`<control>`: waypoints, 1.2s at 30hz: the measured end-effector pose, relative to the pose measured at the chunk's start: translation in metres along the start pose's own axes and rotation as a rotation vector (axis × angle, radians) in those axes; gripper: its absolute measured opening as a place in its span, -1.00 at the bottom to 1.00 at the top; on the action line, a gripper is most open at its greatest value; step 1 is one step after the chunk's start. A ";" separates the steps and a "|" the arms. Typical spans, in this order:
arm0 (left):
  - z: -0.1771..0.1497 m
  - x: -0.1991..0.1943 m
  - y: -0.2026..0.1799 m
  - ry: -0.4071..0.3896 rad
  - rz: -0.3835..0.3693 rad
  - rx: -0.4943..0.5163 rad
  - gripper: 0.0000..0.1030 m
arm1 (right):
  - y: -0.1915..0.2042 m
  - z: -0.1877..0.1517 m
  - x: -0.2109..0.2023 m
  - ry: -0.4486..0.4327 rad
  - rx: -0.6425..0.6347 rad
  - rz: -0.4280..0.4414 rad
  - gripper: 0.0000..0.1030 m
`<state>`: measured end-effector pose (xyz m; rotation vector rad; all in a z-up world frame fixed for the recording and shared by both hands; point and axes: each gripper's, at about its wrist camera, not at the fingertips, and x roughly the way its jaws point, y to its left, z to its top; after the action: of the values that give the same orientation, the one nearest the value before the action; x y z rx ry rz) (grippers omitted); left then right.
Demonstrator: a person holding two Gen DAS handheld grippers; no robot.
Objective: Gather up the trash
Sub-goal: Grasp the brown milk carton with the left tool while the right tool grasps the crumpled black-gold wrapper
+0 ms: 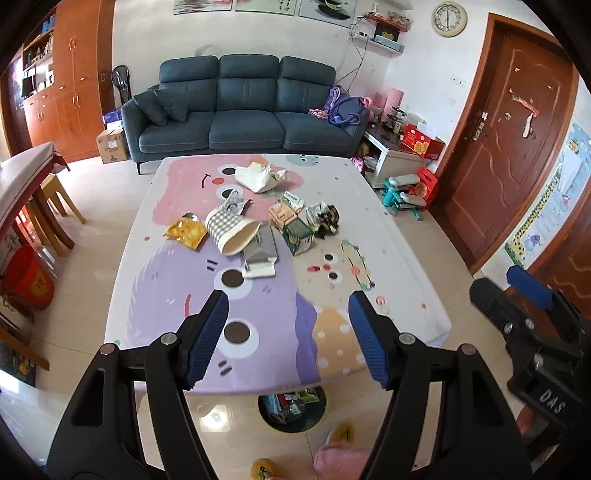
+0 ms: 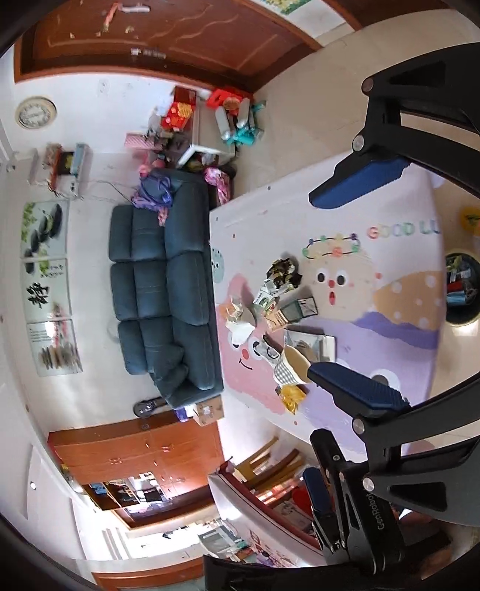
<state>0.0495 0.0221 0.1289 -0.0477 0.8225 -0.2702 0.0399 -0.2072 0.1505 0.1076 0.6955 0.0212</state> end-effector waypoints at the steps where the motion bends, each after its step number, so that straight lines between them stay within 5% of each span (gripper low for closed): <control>1: 0.007 0.006 0.000 0.000 0.005 -0.004 0.26 | -0.007 0.009 0.014 0.014 -0.007 0.012 0.72; 11: 0.080 0.111 -0.010 0.043 0.114 -0.108 0.26 | -0.066 0.066 0.181 0.138 -0.219 0.147 0.72; 20: 0.116 0.254 -0.032 0.185 0.188 -0.238 0.26 | -0.094 0.071 0.319 0.254 -0.358 0.301 0.72; 28: 0.115 0.346 -0.029 0.304 0.234 -0.346 0.24 | -0.092 0.053 0.381 0.330 -0.379 0.384 0.72; 36: 0.111 0.390 -0.024 0.382 0.263 -0.358 -0.13 | -0.084 0.044 0.410 0.358 -0.436 0.420 0.67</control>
<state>0.3779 -0.1077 -0.0717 -0.2271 1.2382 0.1245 0.3816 -0.2720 -0.0865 -0.1751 0.9997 0.6041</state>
